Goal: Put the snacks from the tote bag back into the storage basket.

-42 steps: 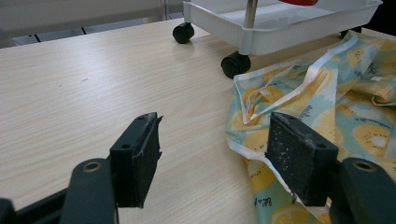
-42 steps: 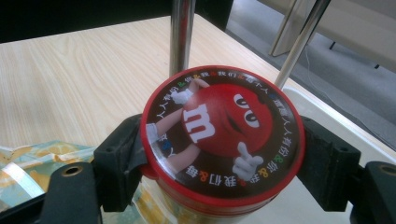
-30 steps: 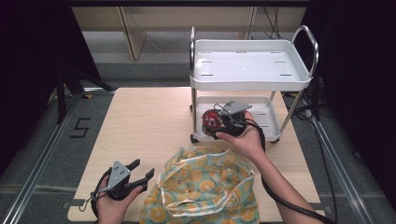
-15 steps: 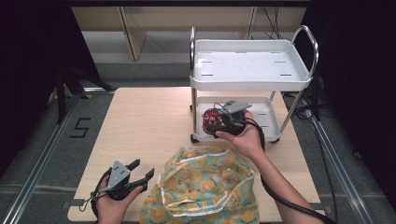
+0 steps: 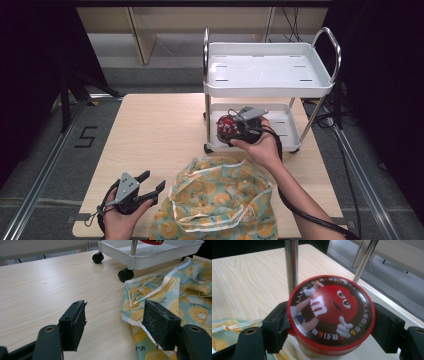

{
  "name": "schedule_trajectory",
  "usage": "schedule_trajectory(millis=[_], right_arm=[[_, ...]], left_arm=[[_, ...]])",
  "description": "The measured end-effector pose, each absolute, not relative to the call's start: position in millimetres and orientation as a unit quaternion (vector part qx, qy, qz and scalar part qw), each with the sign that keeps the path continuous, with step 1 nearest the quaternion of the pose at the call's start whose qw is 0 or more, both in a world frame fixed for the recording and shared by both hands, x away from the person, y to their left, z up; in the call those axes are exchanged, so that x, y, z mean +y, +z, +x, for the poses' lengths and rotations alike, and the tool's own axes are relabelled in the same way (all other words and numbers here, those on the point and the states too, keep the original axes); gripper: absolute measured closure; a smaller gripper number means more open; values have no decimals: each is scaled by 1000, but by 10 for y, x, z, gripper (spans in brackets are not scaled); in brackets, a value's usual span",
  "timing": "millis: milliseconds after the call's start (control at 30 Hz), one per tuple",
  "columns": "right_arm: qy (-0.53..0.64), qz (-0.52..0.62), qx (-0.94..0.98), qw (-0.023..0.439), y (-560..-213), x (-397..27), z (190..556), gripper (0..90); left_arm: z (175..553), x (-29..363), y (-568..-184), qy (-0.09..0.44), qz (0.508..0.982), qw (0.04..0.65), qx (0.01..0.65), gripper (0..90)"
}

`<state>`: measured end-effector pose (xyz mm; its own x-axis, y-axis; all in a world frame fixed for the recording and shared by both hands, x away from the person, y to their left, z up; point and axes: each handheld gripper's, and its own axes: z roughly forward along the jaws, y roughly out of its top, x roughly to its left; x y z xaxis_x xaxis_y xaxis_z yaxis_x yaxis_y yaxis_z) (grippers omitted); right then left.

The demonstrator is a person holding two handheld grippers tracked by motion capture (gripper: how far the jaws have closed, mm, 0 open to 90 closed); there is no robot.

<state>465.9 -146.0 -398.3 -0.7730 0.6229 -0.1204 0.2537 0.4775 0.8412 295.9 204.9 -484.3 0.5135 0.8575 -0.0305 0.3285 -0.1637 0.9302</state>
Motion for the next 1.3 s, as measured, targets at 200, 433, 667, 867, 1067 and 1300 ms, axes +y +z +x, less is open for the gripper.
schedule_trajectory(millis=[200, 433, 667, 867, 1067, 1300], right_arm=[[438, 261, 833, 216, -3993, -1461, 4693, 260], [437, 274, 831, 207, -4001, -1456, 4707, 260], [431, 272, 832, 219, -4015, -1445, 4750, 260], [433, 271, 832, 218, -4029, -1424, 4763, 260], [430, 271, 833, 221, -4048, -1409, 4780, 260], [431, 265, 832, 228, -4049, -1407, 4801, 260]], left_arm=[[2958, 2050, -4842, 267, 715, 496, 415, 341], [2959, 2049, -4843, 266, 714, 496, 415, 342], [2962, 2051, -4842, 267, 714, 497, 415, 342], [2964, 2055, -4842, 267, 714, 497, 414, 342], [2962, 2053, -4842, 267, 715, 497, 414, 342], [2962, 2055, -4842, 267, 714, 497, 414, 343]])
